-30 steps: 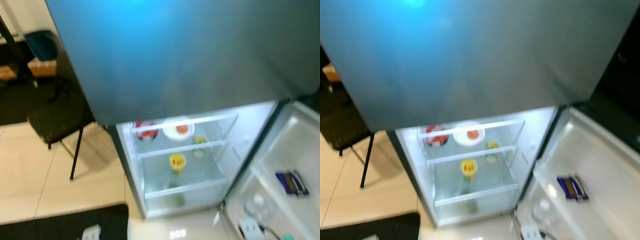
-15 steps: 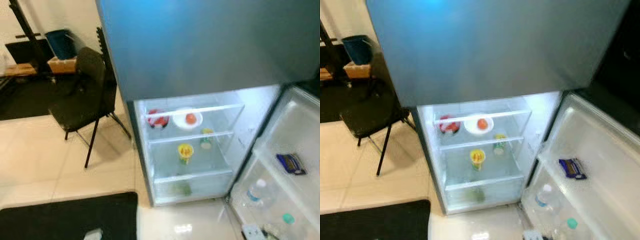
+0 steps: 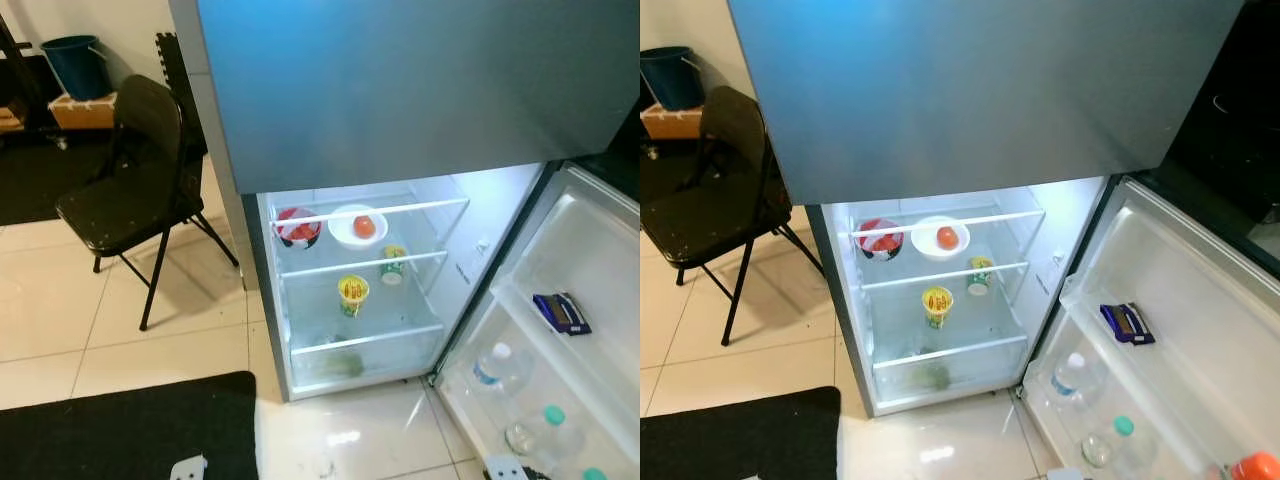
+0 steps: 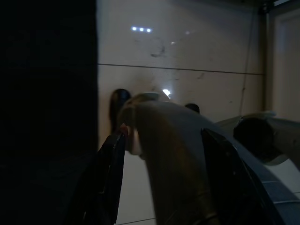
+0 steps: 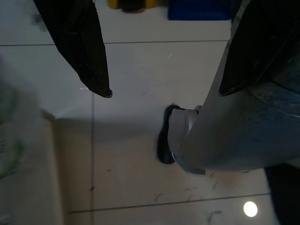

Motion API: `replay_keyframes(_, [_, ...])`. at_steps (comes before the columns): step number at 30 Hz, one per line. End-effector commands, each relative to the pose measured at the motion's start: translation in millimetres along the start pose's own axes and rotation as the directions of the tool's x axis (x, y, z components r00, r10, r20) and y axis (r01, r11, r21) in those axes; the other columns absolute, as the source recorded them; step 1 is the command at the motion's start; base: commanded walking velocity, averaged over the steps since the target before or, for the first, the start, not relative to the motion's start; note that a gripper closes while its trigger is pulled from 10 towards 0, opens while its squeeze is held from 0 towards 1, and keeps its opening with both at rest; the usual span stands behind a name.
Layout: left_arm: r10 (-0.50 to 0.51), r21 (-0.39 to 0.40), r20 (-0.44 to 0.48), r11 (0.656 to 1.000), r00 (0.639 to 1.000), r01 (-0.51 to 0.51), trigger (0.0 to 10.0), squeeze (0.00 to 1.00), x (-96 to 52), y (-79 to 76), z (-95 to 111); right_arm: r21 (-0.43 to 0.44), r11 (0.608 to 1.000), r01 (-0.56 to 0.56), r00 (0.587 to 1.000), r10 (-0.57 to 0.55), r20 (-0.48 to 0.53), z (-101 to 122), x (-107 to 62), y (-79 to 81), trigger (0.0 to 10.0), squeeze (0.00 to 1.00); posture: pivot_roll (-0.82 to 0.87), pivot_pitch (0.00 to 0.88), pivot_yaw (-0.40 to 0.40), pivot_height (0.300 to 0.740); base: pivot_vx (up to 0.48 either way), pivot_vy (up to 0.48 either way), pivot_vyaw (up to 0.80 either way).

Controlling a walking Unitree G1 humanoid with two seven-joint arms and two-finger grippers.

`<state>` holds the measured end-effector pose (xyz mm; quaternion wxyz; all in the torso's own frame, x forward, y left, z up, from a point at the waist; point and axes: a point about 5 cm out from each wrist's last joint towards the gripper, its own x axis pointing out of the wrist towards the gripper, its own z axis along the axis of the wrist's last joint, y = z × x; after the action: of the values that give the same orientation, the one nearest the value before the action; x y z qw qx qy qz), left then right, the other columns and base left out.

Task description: Restocking fridge

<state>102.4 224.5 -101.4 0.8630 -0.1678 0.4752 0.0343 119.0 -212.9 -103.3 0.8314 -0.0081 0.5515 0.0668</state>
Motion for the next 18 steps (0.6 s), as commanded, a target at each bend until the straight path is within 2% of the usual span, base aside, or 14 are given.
replay_keyframes(1, [-0.002,-0.011,-0.019,1.000,1.000,0.002,10.0,0.00,-0.3,-1.2,-4.7,0.001,1.000,-0.005,1.000,0.005,-0.017,-2.6,0.2,1.6,10.0,0.00,-0.07,0.000,-0.007,0.740,0.000,0.000,0.00])
replay_keyframes(5, [0.038,-0.010,-0.027,0.999,0.999,-0.039,10.0,0.00,0.3,-0.1,-4.8,0.002,1.000,-0.003,1.000,0.003,-0.017,-2.6,0.1,1.0,10.0,0.00,-0.07,0.000,-0.007,0.740,0.000,0.000,0.00])
replay_keyframes(11, [0.044,-0.011,-0.028,0.999,0.999,-0.045,10.0,0.00,1.1,-0.9,-4.1,0.003,1.000,-0.001,1.000,0.001,-0.017,-2.2,-0.1,0.1,10.0,0.00,-0.07,0.000,-0.010,0.740,0.000,0.000,0.00])
replay_keyframes(18, [0.039,0.002,-0.034,0.999,0.999,-0.039,10.0,0.00,1.7,-2.8,-5.1,0.002,1.000,-0.001,1.000,0.001,-0.017,-1.9,-0.1,-0.2,10.0,0.00,-0.07,0.000,-0.012,0.740,-0.295,0.000,0.00])
